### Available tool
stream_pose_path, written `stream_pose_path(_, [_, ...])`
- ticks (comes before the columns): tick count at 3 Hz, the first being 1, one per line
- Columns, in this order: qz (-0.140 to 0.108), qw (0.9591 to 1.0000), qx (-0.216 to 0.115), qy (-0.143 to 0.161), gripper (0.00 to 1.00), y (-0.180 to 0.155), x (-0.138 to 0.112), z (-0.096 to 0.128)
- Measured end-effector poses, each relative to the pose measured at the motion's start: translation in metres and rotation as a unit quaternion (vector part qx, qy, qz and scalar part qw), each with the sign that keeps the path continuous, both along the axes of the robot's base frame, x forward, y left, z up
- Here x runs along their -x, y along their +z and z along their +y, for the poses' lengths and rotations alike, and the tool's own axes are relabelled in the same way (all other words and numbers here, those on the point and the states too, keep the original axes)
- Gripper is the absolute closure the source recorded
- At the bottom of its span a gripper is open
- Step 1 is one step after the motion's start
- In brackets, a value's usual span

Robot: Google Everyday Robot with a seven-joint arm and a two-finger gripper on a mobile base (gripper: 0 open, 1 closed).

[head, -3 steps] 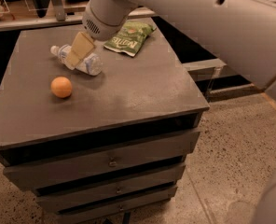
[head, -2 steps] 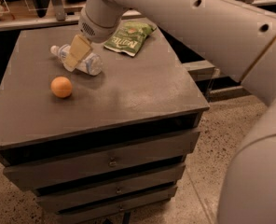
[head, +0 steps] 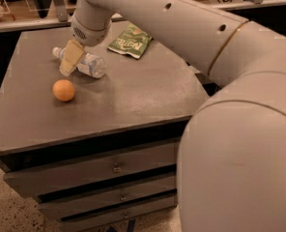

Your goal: Place blue plastic bottle upright

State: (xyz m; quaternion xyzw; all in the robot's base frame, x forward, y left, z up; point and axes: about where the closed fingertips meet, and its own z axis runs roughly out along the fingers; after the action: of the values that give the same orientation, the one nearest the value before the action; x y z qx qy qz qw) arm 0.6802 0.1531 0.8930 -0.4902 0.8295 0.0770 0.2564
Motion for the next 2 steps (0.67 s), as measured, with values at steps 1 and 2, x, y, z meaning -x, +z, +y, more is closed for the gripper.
stream_pose_path(1, [0.006,1.0,0.004,0.004,0.0,-0.007,-0.016,0.015])
stream_pose_path(2, [0.008,0.9999,0.007,0.008,0.0,-0.011,-0.027,0.027])
